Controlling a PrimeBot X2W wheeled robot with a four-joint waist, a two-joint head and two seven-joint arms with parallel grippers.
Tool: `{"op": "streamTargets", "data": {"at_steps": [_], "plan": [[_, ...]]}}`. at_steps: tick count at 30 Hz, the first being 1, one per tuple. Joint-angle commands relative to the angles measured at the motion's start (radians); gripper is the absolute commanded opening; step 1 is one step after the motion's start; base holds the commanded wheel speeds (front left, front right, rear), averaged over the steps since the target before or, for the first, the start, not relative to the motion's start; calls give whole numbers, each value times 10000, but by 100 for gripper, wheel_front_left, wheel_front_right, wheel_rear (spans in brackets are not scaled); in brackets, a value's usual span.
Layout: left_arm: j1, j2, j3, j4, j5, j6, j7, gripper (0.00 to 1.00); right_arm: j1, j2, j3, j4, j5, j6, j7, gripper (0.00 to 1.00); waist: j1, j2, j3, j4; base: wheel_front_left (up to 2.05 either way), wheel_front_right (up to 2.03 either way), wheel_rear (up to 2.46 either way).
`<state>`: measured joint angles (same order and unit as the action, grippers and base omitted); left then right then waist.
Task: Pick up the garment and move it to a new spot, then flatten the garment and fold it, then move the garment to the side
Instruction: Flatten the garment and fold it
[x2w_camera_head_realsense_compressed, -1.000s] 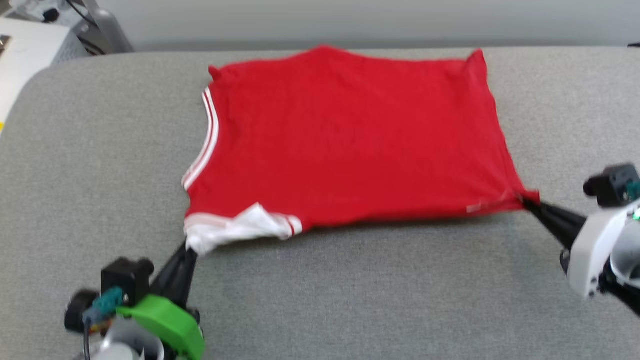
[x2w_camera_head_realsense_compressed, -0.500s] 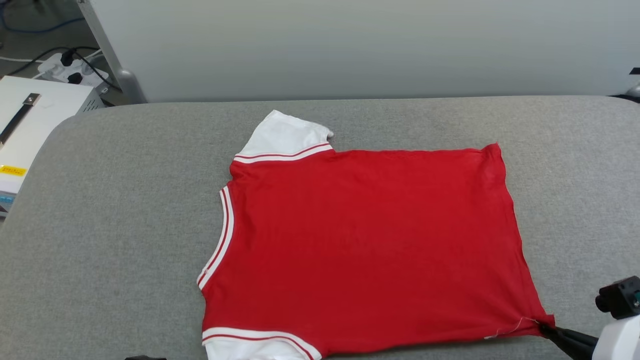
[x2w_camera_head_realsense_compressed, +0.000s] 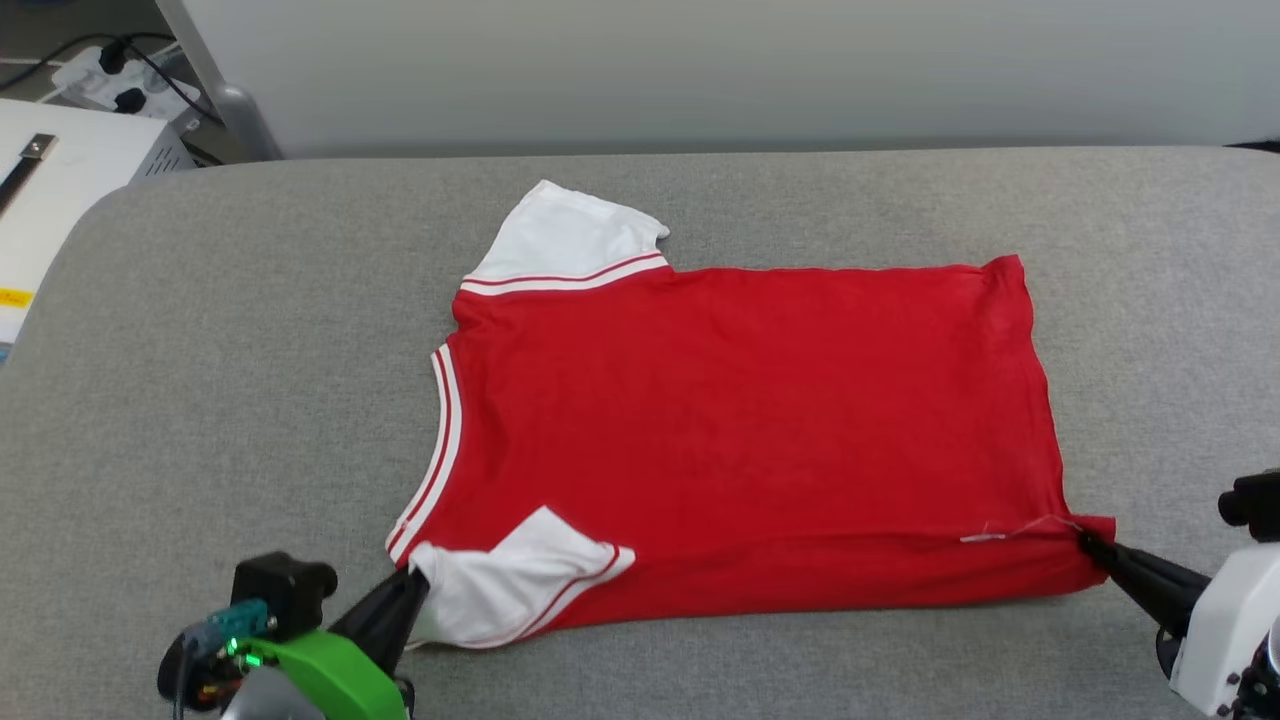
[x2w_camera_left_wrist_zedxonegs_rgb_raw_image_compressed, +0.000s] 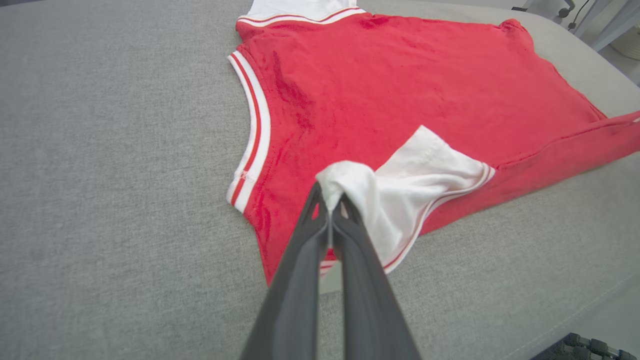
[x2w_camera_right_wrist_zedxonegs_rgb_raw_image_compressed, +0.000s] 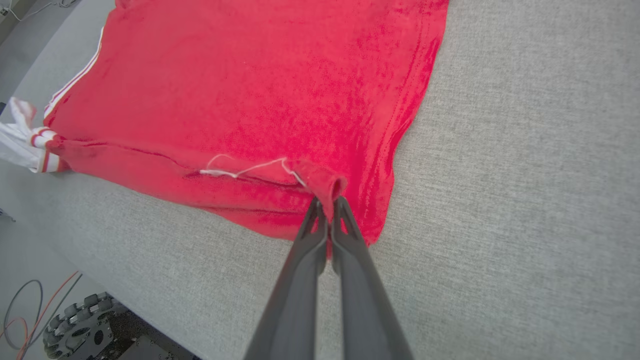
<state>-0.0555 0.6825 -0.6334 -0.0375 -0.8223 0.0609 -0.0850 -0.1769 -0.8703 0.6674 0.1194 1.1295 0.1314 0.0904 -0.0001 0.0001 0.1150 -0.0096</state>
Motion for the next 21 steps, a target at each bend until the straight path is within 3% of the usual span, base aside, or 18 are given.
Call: {"op": "streamTargets", "data": {"at_steps": [1,11,21], "plan": [[-553,-144,47,189,256,-163,-38,0,-255,118,-209,3,-62,-7,72,0,1,-1,447,-8,0,0,0],[-3400,-713,75,2150,762,-1106,30,0,-1517,698,-1222,260,-530,-7,806,0,1,-1,1705,-99,0,0,0],[-4411,-1604,-265,5033,811,-1685,-846,0,-2552,1776,-1015,1789,-1575,-7,982,0,1,-1,2420,-161,0,0,0]]}}
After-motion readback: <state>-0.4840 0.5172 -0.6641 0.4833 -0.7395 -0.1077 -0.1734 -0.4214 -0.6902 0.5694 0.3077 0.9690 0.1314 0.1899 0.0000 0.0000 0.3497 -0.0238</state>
